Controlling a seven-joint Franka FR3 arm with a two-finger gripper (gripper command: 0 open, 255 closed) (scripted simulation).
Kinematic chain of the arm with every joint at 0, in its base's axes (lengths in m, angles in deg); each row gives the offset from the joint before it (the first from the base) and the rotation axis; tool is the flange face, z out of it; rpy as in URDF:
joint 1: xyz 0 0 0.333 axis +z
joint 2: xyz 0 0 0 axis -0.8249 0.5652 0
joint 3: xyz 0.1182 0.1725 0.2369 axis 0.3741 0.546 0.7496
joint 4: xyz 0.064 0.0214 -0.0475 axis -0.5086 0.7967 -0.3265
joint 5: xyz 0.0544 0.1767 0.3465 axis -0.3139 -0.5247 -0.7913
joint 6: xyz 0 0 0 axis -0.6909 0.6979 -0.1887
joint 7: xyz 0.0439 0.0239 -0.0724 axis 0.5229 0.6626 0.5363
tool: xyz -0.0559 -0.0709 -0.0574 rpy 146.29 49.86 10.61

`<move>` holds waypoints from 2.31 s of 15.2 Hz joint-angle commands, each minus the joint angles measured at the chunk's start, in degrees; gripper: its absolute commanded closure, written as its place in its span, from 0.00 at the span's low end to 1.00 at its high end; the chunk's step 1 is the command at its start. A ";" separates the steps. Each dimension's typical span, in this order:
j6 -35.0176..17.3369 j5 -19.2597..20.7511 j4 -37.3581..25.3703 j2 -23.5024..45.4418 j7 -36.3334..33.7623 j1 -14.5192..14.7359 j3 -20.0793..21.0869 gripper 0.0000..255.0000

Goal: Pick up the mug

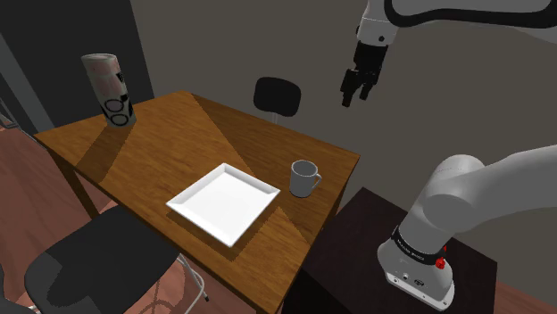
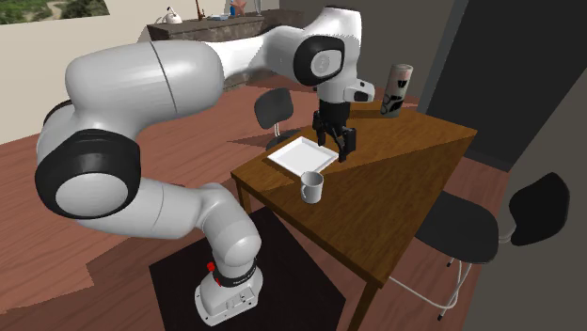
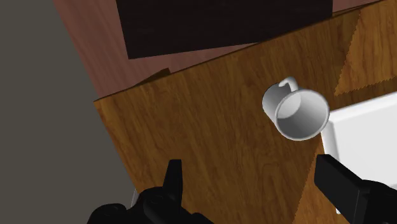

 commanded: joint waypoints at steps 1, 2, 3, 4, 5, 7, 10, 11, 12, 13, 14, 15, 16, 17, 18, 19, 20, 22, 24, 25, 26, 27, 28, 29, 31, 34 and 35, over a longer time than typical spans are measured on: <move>0.00 0.00 0.00 0.00 0.00 0.00 0.00 0.00; -1.71 -0.41 1.69 0.13 -0.38 0.21 0.17 0.00; -3.44 -0.82 3.33 0.34 -0.74 0.43 0.34 0.00; -5.19 -1.23 4.91 0.63 -1.10 0.67 0.51 0.00; -6.97 -1.65 6.43 0.99 -1.44 0.92 0.69 0.00; -10.62 -2.53 9.30 1.97 -2.10 1.46 1.08 0.00; -16.32 -3.92 13.15 4.09 -3.00 2.39 1.69 0.00; -18.29 -4.40 14.30 4.98 -3.27 2.74 1.90 0.00; -20.29 -4.89 15.38 5.97 -3.54 3.10 2.11 0.00; -22.32 -5.41 16.40 7.06 -3.78 3.48 2.33 0.00; -24.38 -5.94 17.34 8.26 -4.00 3.88 2.55 0.00; -26.48 -6.48 18.20 9.55 -4.21 4.30 2.77 0.00; -28.60 -7.05 18.99 10.94 -4.40 4.74 2.99 0.00; -30.75 -7.65 19.70 12.44 -4.56 5.19 3.22 0.00; -32.93 -8.26 20.32 14.04 -4.70 5.67 3.44 0.00; -34.14 -8.62 20.63 14.97 -4.76 5.94 3.56 0.00; -35.09 -8.67 21.09 15.46 -4.69 5.96 3.56 0.00; -37.01 -8.79 21.97 16.50 -4.54 6.01 3.55 0.00; -38.96 -8.92 22.80 17.63 -4.38 6.08 3.53 0.00; -39.95 -8.99 23.19 18.23 -4.29 6.11 3.52 0.00; -40.95 -9.07 23.57 18.85 -4.21 6.15 3.51 0.00; -41.52 -9.11 23.78 19.21 -4.16 6.17 3.50 0.00; -41.52 -9.11 23.79 19.20 -4.16 6.17 3.50 0.00; -41.65 -9.12 23.67 19.45 -4.17 6.18 3.51 1.00; -41.51 -9.10 23.59 19.38 -4.15 6.16 3.49 1.00; -41.50 -9.10 23.59 19.38 -4.16 6.16 3.49 1.00; -41.51 -9.10 23.58 19.40 -4.16 6.16 3.49 1.00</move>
